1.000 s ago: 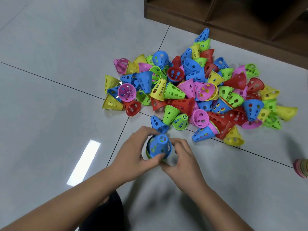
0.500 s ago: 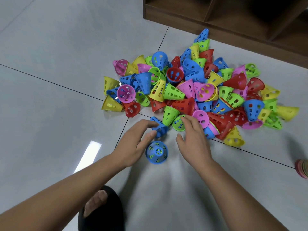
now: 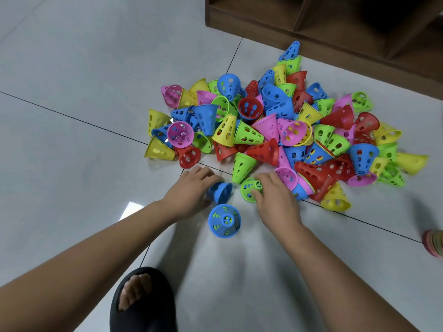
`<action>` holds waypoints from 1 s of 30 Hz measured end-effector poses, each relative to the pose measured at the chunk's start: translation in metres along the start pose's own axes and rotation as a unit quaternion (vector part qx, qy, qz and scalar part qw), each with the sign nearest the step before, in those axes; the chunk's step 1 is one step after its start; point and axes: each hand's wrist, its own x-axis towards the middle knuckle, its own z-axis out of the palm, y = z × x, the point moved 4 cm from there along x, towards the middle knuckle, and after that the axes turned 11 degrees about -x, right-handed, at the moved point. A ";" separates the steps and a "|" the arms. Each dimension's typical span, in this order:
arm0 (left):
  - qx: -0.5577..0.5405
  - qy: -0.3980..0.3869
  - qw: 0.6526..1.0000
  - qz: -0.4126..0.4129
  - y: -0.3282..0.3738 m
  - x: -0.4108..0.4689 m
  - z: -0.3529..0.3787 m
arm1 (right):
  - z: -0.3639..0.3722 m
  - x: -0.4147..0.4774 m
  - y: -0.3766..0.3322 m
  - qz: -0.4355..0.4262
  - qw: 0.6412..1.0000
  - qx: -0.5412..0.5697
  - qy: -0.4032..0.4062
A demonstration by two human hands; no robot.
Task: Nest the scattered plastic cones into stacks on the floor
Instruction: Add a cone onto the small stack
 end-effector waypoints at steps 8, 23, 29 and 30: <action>-0.083 0.059 0.993 -0.059 -0.016 -0.025 -0.013 | -0.008 -0.018 0.007 0.005 0.990 0.118 0.074; -0.259 0.151 0.953 -0.041 0.062 -0.083 -0.114 | -0.134 -0.081 -0.024 -0.035 0.950 0.222 0.214; -0.322 0.056 0.945 -0.013 0.084 -0.077 -0.096 | -0.128 -0.094 -0.025 -0.050 0.945 0.225 0.233; -0.325 0.047 0.944 -0.011 0.085 -0.075 -0.090 | -0.125 -0.095 -0.027 -0.058 0.948 0.219 0.225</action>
